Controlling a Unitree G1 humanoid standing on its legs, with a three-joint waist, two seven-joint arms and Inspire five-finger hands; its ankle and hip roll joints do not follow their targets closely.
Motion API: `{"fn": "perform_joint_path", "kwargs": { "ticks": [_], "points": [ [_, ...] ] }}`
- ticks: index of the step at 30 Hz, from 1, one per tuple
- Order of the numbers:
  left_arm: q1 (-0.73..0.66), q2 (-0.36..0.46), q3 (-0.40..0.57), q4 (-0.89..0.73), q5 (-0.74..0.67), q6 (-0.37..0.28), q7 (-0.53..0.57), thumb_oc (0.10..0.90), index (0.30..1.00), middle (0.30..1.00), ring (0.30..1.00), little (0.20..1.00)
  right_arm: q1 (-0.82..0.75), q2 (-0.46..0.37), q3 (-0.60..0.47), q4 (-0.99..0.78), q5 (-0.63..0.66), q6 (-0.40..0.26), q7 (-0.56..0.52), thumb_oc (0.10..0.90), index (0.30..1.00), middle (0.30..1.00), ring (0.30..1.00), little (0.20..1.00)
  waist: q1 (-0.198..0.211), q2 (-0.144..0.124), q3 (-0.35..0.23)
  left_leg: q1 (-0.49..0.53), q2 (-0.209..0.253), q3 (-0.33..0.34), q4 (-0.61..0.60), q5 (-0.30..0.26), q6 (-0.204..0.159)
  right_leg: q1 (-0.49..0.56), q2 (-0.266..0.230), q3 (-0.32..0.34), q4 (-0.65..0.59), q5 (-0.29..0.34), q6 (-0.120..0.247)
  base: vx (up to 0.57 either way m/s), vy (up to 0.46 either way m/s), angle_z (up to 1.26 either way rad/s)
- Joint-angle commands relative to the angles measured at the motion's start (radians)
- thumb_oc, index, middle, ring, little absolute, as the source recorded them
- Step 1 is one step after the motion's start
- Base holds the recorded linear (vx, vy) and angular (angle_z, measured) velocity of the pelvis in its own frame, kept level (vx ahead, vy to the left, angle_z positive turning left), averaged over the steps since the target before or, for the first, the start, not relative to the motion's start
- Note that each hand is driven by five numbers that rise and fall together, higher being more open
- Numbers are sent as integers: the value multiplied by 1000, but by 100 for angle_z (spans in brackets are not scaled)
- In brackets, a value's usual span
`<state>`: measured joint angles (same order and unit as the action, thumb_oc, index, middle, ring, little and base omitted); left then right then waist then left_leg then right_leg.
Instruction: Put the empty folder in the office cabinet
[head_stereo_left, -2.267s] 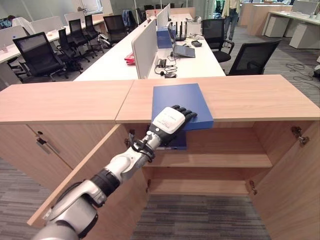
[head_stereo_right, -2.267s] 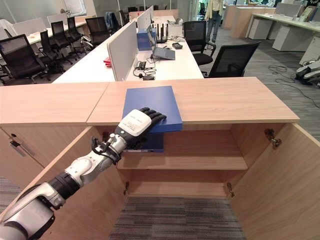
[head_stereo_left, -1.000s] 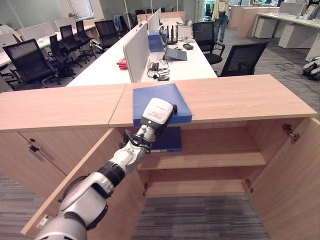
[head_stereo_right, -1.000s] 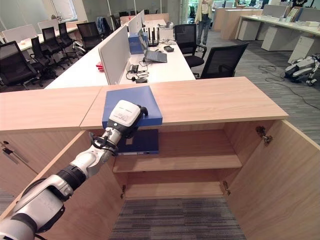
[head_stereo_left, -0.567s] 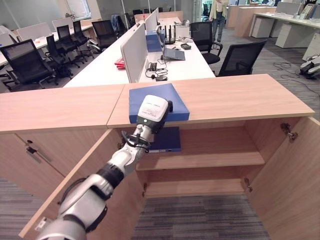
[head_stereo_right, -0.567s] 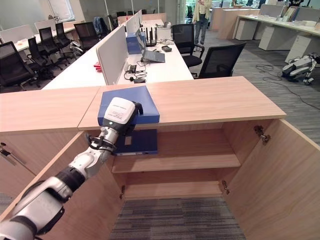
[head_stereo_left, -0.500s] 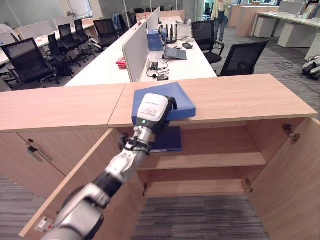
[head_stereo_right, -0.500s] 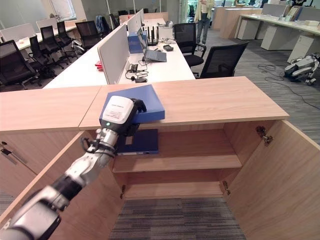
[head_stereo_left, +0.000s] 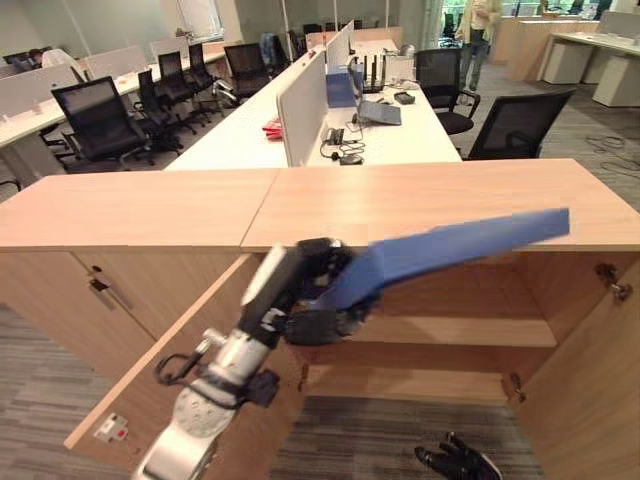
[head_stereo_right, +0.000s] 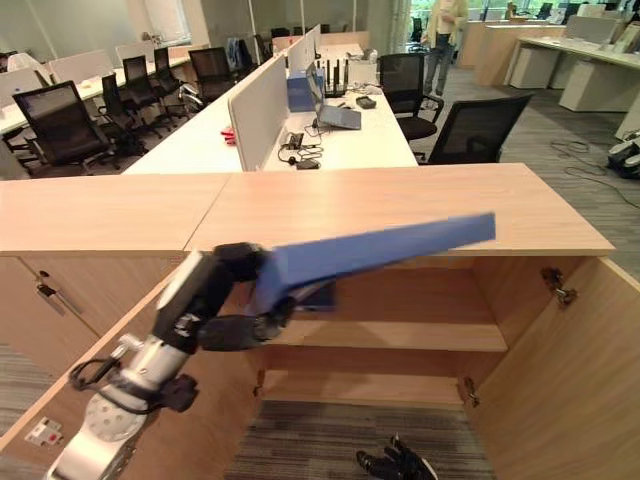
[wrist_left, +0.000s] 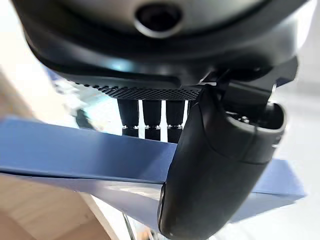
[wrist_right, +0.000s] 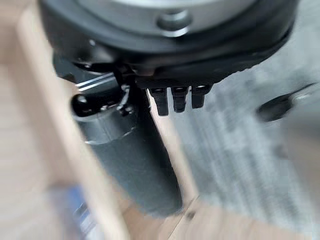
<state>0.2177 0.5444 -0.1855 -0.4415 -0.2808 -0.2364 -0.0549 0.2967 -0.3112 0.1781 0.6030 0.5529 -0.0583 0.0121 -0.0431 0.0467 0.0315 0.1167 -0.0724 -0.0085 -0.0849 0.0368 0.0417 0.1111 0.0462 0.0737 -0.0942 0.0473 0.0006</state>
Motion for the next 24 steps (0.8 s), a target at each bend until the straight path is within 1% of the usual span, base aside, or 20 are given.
{"fn": "perform_joint_path", "kwargs": {
  "ticks": [1,2,4,9,10,11,13,15,17,18,19,21,22,23,24],
  "points": [
    [-5,101,-22,33,-33,53,-79,400,300,300,300,300,-76,-25,-45,-17,-32,-59,6,800,900,900,900,900,-19,-52,0,7,-21,-45,-2,-123,-15,7,-24,-42,7,-51,89,0,0,0],
    [-4,101,-22,33,-33,53,-79,400,300,300,300,300,-76,-25,-45,-17,-32,-59,6,800,900,900,900,900,-19,-52,0,8,-21,-45,-2,-124,-14,8,-24,-42,7,-51,89,-4,12,-3],
    [24,99,2,21,-83,65,-92,400,300,300,300,300,-67,-34,-53,-52,-48,-58,13,800,900,900,900,900,-16,-52,1,6,-22,-46,-2,-124,-13,6,-25,-44,7,-50,89,-11,11,-6],
    [64,94,22,54,-57,86,-101,400,300,300,300,300,-48,-52,-48,-110,-107,-44,16,800,900,900,900,900,-13,-55,3,2,-21,-49,-2,-124,-12,2,-25,-47,7,-48,89,-5,1,-2],
    [87,96,31,88,8,94,-104,400,300,300,300,300,-43,-71,-47,-142,-183,-38,6,800,900,900,900,900,-11,-56,5,0,-21,-50,-2,-124,-11,0,-25,-47,7,-49,89,0,0,0],
    [97,99,35,104,38,96,-107,400,300,300,300,300,-40,-80,-48,-162,-218,-34,-2,800,900,900,900,900,-10,-55,5,0,-21,-51,-2,-124,-10,0,-25,-47,7,-50,89,0,0,0],
    [122,104,45,147,122,107,-122,400,300,300,300,300,-36,-114,-53,-221,-333,-24,-13,800,900,900,900,900,-8,-56,8,-5,-23,-49,-2,-116,-9,-4,-26,-49,7,-44,88,-15,0,-4],
    [146,106,58,167,148,108,-139,400,300,300,300,300,-29,-147,-60,-288,-416,-20,-13,800,900,900,900,900,-7,-51,7,0,-21,-49,-2,-126,-7,1,-26,-50,7,-52,90,0,3,-2],
    [178,121,82,164,195,96,-150,400,300,300,300,300,-25,-208,-65,-381,-544,-29,-12,800,900,900,900,900,-5,-48,10,-2,-23,-48,-2,-118,-5,-3,-28,-51,7,-47,90,-16,6,0],
    [186,124,87,167,217,89,-151,400,300,300,300,300,-27,-231,-61,-408,-582,-37,-3,800,900,900,900,900,-3,-48,10,-2,-23,-48,-2,-118,-4,-3,-28,-52,7,-47,90,33,15,0],
    [187,124,86,167,217,89,-151,400,300,300,300,300,-25,-231,-61,-409,-583,-36,-3,800,900,900,900,900,-3,-46,8,2,-23,-49,-2,-127,-3,1,-28,-52,7,-55,90,34,10,2],
    [186,136,100,170,259,80,-151,400,300,300,300,300,-38,-288,-44,-475,-669,-50,25,800,900,900,900,900,3,-48,8,1,-23,-51,-2,-126,-3,1,-28,-53,7,-57,90,3,4,6],
    [182,139,102,169,275,74,-150,400,300,300,300,300,-41,-305,-39,-493,-690,-55,37,800,900,900,900,900,4,-50,9,-3,-23,-50,-2,-117,-4,-2,-29,-54,7,-51,89,1,-2,4],
    [178,142,102,169,290,69,-148,400,300,300,300,300,-47,-320,-29,-507,-708,-57,47,800,900,900,900,900,5,-50,8,1,-23,-53,-2,-126,-3,1,-28,-54,7,-59,90,-34,-6,2],
    [171,145,102,165,303,64,-147,400,300,300,300,300,-53,-331,-18,-525,-720,-65,59,800,900,900,900,900,8,-53,9,-4,-24,-52,-2,-116,-5,-3,-29,-56,7,-52,89,0,0,0]
  ]
}}
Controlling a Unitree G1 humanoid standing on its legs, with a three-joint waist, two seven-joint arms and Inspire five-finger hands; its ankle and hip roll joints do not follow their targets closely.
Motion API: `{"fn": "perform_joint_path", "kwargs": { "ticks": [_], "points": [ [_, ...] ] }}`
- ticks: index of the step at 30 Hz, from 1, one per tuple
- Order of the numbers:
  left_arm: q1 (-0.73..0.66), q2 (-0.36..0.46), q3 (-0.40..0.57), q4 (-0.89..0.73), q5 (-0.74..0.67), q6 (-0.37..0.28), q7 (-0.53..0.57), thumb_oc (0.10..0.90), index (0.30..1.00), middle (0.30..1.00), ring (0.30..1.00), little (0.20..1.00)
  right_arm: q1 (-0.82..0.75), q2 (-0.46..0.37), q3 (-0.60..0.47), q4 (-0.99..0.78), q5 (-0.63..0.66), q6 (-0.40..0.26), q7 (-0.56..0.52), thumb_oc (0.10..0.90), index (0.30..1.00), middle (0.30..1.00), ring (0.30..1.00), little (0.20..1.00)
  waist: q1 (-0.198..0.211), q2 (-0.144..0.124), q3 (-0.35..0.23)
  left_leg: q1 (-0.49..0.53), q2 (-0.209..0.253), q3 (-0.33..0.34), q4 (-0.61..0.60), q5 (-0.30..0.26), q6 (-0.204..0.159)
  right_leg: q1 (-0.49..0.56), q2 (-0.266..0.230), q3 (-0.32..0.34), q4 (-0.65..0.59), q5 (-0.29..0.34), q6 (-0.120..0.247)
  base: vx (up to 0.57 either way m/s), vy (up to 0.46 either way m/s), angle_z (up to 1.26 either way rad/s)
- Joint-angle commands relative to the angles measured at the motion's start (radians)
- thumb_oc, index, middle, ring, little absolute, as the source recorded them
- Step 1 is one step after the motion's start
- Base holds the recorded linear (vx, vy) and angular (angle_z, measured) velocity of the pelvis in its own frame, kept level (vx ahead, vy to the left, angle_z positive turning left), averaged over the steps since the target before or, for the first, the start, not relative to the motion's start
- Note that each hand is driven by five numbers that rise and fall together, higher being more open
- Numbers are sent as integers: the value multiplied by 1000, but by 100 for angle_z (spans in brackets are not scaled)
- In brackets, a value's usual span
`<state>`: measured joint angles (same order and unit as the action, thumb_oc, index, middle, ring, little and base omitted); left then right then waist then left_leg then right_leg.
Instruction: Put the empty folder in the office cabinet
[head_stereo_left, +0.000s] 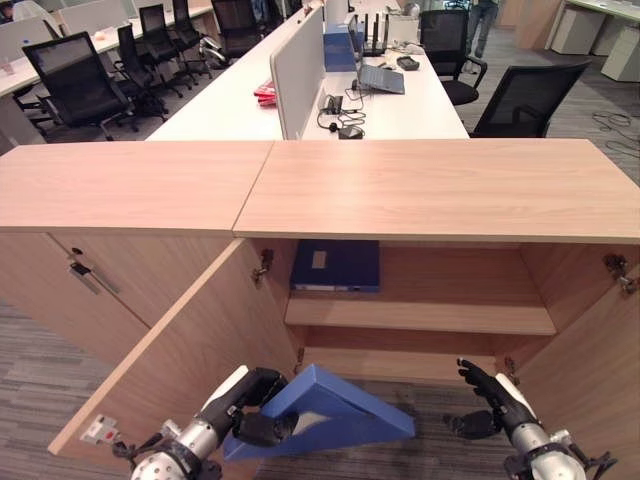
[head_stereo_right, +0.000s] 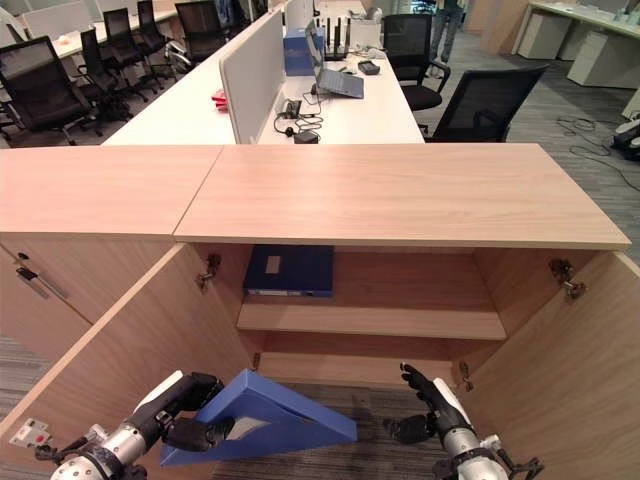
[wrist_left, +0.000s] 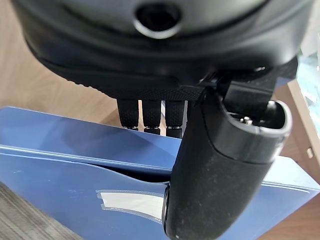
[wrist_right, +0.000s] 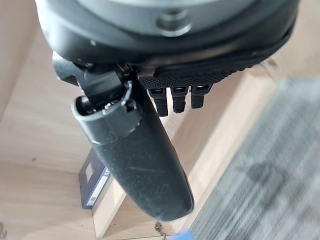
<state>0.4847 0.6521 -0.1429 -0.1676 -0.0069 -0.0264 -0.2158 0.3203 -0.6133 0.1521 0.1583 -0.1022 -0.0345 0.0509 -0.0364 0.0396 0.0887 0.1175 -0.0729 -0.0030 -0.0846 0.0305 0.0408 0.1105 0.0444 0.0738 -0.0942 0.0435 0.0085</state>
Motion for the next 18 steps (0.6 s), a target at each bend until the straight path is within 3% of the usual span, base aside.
{"fn": "perform_joint_path", "kwargs": {
  "ticks": [1,6,10,18],
  "points": [
    [-104,39,55,-111,39,-151,17,400,300,300,300,300,-85,-37,21,-85,-76,-90,23,800,900,900,900,900,3,-46,-51,-2,-23,-60,-3,-119,-3,1,-27,-56,7,-56,81,0,0,0],
    [-149,38,31,-113,64,-159,27,400,300,300,300,300,-139,-45,86,-80,-107,-96,36,800,900,900,900,900,9,-50,-50,-9,-25,-60,-3,-108,-5,-4,-29,-59,7,-50,79,-16,-1,1],
    [-213,35,4,-106,137,-178,50,400,300,300,300,300,-208,-54,193,-111,-23,-102,128,800,900,900,900,900,22,-58,-54,-10,-26,-68,-3,-104,-9,-3,-30,-63,7,-52,78,0,0,0],
    [-322,43,-44,-93,275,-209,102,400,300,300,300,300,-278,-51,273,-115,44,-102,177,800,900,900,900,900,26,-66,-59,-10,-25,-70,-3,-104,-14,-2,-33,-66,7,-53,77,0,0,0]
  ]
}}
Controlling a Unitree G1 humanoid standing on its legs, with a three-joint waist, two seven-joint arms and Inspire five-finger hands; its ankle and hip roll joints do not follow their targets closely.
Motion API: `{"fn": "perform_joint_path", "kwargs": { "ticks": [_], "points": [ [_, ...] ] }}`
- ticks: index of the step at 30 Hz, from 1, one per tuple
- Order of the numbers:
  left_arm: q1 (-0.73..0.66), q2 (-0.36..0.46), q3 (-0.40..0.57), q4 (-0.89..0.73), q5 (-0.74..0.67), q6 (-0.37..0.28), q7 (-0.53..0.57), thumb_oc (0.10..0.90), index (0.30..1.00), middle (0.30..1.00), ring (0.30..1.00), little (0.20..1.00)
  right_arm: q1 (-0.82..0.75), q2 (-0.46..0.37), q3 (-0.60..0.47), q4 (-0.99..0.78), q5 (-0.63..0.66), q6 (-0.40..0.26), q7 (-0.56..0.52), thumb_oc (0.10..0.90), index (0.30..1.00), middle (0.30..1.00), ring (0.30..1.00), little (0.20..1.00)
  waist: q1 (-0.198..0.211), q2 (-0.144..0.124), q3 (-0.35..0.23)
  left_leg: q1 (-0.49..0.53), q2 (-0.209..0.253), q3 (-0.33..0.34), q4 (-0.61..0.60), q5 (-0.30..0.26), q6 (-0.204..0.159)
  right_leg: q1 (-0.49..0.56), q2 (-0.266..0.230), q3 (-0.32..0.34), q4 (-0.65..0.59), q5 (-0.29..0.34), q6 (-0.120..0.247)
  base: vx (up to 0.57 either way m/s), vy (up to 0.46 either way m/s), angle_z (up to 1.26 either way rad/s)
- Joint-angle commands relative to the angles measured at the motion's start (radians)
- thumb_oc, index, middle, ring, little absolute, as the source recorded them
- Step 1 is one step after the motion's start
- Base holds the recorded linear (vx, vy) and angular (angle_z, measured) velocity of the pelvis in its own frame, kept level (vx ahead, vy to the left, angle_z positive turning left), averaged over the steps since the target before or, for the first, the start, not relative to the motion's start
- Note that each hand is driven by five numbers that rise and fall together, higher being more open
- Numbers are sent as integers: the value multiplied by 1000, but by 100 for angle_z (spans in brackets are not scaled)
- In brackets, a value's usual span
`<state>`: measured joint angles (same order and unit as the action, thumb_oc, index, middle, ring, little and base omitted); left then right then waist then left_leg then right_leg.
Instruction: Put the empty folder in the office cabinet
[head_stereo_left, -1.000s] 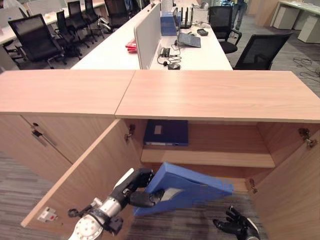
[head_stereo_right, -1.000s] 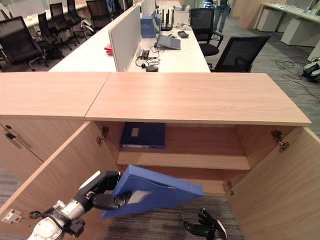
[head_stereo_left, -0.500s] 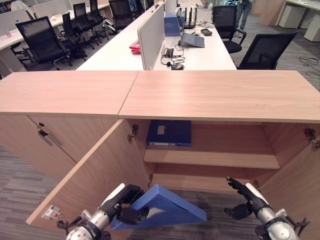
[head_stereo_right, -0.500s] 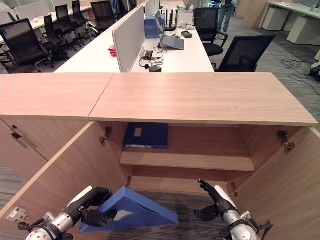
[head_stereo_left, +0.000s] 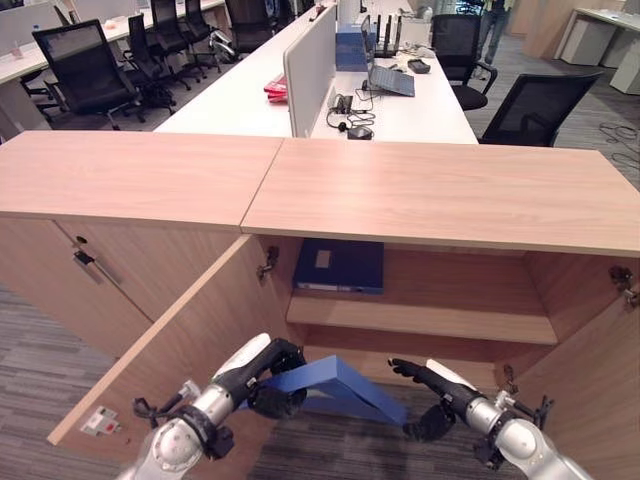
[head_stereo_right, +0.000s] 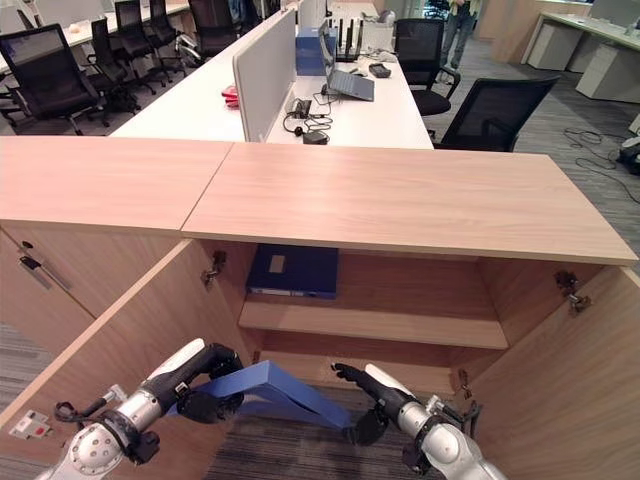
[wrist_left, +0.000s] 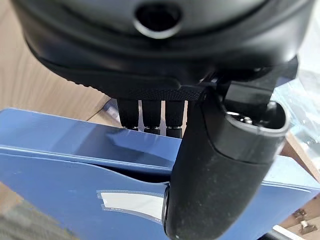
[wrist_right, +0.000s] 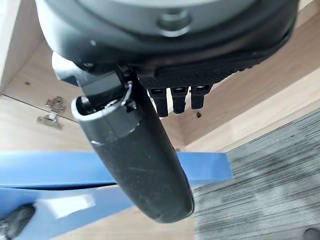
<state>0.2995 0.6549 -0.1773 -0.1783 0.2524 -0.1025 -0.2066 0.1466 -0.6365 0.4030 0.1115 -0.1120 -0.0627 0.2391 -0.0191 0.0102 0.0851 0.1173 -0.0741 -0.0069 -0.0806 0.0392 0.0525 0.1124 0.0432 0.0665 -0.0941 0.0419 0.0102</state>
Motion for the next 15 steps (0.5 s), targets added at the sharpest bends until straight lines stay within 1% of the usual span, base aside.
{"fn": "perform_joint_path", "kwargs": {
  "ticks": [1,3,4,5,8,10,11,13,15],
  "points": [
    [-157,34,-21,-81,25,-132,101,400,300,300,300,300,-119,-24,34,-62,58,-74,-14,800,900,900,900,900,9,-36,-56,-9,-23,-66,-7,-112,-26,-4,-32,-58,7,-51,75,0,0,0],
    [-176,32,-33,-81,34,-135,108,400,300,300,300,300,-132,-19,45,-55,64,-74,-17,800,900,900,900,900,9,-36,-57,-8,-23,-65,-7,-112,-26,-3,-33,-58,7,-51,75,0,0,0],
    [-204,21,-56,-77,38,-134,112,400,300,300,300,300,-152,-7,60,-49,85,-72,-19,800,900,900,900,900,9,-37,-58,-8,-23,-64,-7,-112,-27,-2,-32,-59,7,-51,74,0,0,0],
    [-223,14,-70,-76,38,-128,111,400,300,300,300,300,-185,10,78,-39,79,-63,-33,800,900,900,900,900,11,-36,-60,-9,-23,-64,-7,-112,-26,-3,-33,-59,7,-50,74,0,0,0],
    [-283,0,-124,-75,45,-131,113,400,300,300,300,300,-207,37,120,-17,101,-71,-26,800,900,900,900,900,8,-36,-64,-8,-23,-66,-7,-111,-25,-3,-32,-56,7,-50,73,0,0,0],
    [-300,-7,-142,-80,43,-131,110,400,300,300,300,300,-213,44,131,-14,107,-72,-27,800,900,900,900,900,6,-37,-65,-8,-23,-66,-7,-111,-25,-3,-32,-54,7,-50,72,0,0,0],
    [-330,-23,-169,-88,37,-133,105,400,300,300,300,300,-221,58,152,-2,116,-71,-26,800,900,900,900,900,6,-37,-67,-8,-23,-66,-7,-112,-25,-2,-32,-55,7,-51,71,0,0,0],
    [-367,-36,-188,-96,46,-136,117,400,300,300,300,300,-238,76,175,16,124,-71,-30,800,900,900,900,900,5,-37,-69,-8,-23,-67,-7,-113,-25,-2,-32,-55,7,-51,70,0,0,0],
    [-434,-46,-224,-96,88,-144,143,400,300,300,300,300,-261,90,202,26,131,-75,-35,800,900,900,900,900,1,-38,-72,-9,-24,-69,-7,-112,-26,-4,-32,-54,7,-51,70,0,0,0]
  ]
}}
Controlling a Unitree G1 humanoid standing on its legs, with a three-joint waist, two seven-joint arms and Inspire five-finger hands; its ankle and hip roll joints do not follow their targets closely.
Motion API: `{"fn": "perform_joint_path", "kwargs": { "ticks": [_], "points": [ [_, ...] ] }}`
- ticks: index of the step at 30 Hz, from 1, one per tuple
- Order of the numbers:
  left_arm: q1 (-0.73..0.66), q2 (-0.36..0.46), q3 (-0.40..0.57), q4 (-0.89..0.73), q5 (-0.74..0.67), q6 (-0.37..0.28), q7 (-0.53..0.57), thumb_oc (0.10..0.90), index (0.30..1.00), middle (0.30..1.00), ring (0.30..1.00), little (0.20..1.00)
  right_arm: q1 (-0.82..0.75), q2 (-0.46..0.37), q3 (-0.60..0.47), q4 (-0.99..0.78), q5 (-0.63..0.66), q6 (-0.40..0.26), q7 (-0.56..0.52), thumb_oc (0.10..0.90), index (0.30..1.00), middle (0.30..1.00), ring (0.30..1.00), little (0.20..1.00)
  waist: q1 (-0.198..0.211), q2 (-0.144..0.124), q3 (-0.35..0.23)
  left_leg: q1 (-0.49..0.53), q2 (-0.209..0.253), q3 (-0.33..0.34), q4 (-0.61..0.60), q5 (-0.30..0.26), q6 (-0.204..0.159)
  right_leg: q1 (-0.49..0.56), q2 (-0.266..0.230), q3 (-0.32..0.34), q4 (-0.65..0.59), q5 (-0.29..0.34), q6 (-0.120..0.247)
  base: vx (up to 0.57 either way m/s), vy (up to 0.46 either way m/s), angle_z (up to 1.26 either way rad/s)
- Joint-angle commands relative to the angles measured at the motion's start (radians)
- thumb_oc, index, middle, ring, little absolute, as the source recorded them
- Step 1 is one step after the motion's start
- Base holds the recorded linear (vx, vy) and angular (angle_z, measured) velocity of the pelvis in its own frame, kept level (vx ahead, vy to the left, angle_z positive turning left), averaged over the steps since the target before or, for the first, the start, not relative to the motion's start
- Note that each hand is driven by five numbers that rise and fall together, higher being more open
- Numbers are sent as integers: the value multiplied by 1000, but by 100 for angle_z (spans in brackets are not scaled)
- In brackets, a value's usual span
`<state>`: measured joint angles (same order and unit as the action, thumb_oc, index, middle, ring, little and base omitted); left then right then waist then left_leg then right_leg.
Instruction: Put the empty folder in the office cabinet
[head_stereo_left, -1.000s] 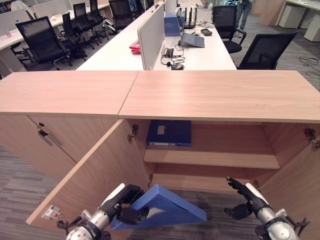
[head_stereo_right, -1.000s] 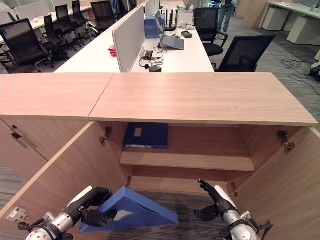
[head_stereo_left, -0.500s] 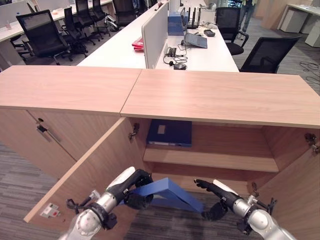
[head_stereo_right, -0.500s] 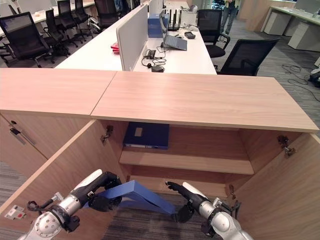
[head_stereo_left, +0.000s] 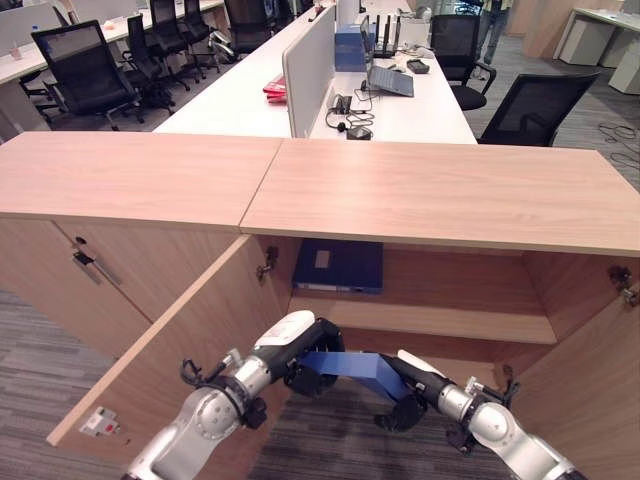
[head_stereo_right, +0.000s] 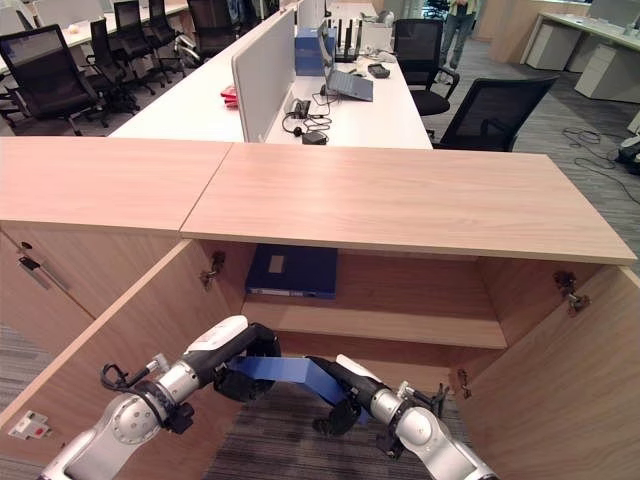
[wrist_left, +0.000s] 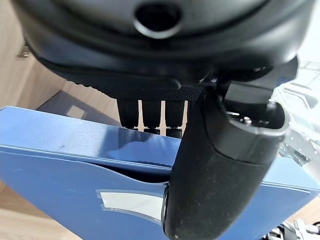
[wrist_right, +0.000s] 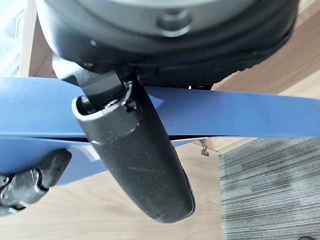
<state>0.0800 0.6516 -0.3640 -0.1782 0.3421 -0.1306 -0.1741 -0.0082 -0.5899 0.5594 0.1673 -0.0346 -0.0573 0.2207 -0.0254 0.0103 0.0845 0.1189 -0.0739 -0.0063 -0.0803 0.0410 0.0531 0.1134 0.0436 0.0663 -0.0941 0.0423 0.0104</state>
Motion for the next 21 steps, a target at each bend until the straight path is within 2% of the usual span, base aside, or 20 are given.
{"fn": "perform_joint_path", "kwargs": {
  "ticks": [1,2,5,7,8,9,10,11,14,15,16,17,18,19,21],
  "points": [
    [-218,-43,-40,-94,-1,-116,112,400,300,300,300,300,-106,43,45,-30,53,-81,-17,800,900,900,900,900,8,-38,-71,-11,-24,-70,-7,-114,-26,-5,-33,-55,7,-51,70,0,0,0],
    [-247,-36,-55,-83,38,-118,125,400,300,300,300,300,-110,34,49,-53,55,-83,-12,800,900,900,900,900,5,-40,-73,-11,-24,-70,-7,-114,-27,-5,-32,-54,7,-52,70,0,0,0],
    [-276,-47,-77,-57,30,-114,119,400,300,300,300,300,-108,20,49,-74,50,-78,-9,800,900,900,900,900,3,-40,-75,-11,-24,-70,-7,-113,-28,-6,-33,-55,7,-52,70,0,0,0],
    [-279,-72,-91,-46,-42,-102,94,400,300,300,300,300,-108,22,49,-65,48,-71,-10,800,900,900,900,900,0,-38,-76,-10,-23,-70,-7,-113,-27,-6,-33,-57,7,-51,70,0,0,0],
    [-274,-91,-100,-51,-141,-89,61,400,300,300,300,300,-106,24,45,-59,47,-67,-11,800,900,900,900,900,-1,-37,-75,-10,-23,-70,-7,-112,-27,-7,-33,-58,7,-51,70,0,0,0],
    [-260,-100,-99,-81,-284,-72,22,400,300,300,300,300,-94,21,33,-66,53,-62,-10,595,592,592,592,592,-3,-35,-75,-10,-22,-69,-7,-112,-27,-7,-34,-58,7,-50,71,0,0,0],
    [-253,-105,-99,-111,-418,-63,-7,400,300,300,300,300,-75,14,11,-77,68,-61,-10,549,524,524,524,524,-7,-33,-75,-10,-22,-67,-7,-112,-27,-7,-34,-58,7,-49,72,0,0,0],
    [-246,-108,-101,-138,-550,-50,-28,400,300,300,300,300,-64,11,-11,-83,90,-58,-13,400,300,300,300,300,-11,-31,-76,-9,-22,-65,-7,-112,-27,-7,-34,-58,7,-48,73,0,0,0],
    [-248,-87,-134,-232,-891,-6,-92,400,300,300,300,300,-23,-3,-80,-96,131,-63,-27,400,300,300,300,300,-21,-26,-78,-7,-20,-59,-7,-114,-27,-7,-33,-55,7,-46,77,0,0,0],
    [-248,-86,-134,-232,-891,-6,-92,400,300,300,300,300,-23,-2,-80,-96,131,-63,-27,400,300,300,300,300,-21,-26,-78,-7,-20,-59,-7,-114,-27,-7,-33,-55,7,-46,77,0,0,0],
    [-267,-95,-179,-229,-933,-4,-84,400,300,300,300,300,-54,79,-12,-36,137,-63,-63,400,300,300,300,300,-19,-24,-78,-5,-20,-59,-7,-115,-27,-5,-33,-53,7,-46,76,0,0,0],
    [-309,-111,-199,-208,-929,-14,-44,400,300,300,300,300,-124,185,49,151,133,-82,-119,400,300,300,300,300,-15,-16,-77,-5,-21,-63,-7,-112,-26,-3,-34,-55,7,-45,74,0,0,0],
    [-309,-109,-197,-209,-929,-14,-43,400,300,300,300,300,-127,188,51,155,131,-84,-121,400,300,300,300,300,-16,-17,-76,-5,-21,-63,-7,-112,-26,-2,-34,-55,7,-45,74,-21,16,-4],
    [-266,-54,-173,-248,-960,-10,-37,400,300,300,300,300,-98,199,31,139,70,-57,-132,400,300,300,300,300,-12,-13,-71,-5,-22,-62,-7,-113,-28,-3,-32,-55,7,-46,73,-20,3,-7],
    [-253,-27,-168,-267,-974,7,-48,400,300,300,300,300,-64,202,16,121,84,-44,-152,400,300,300,300,300,-15,-14,-70,-4,-21,-57,-7,-115,-29,-3,-31,-53,7,-46,74,-14,0,-2]
  ]
}}
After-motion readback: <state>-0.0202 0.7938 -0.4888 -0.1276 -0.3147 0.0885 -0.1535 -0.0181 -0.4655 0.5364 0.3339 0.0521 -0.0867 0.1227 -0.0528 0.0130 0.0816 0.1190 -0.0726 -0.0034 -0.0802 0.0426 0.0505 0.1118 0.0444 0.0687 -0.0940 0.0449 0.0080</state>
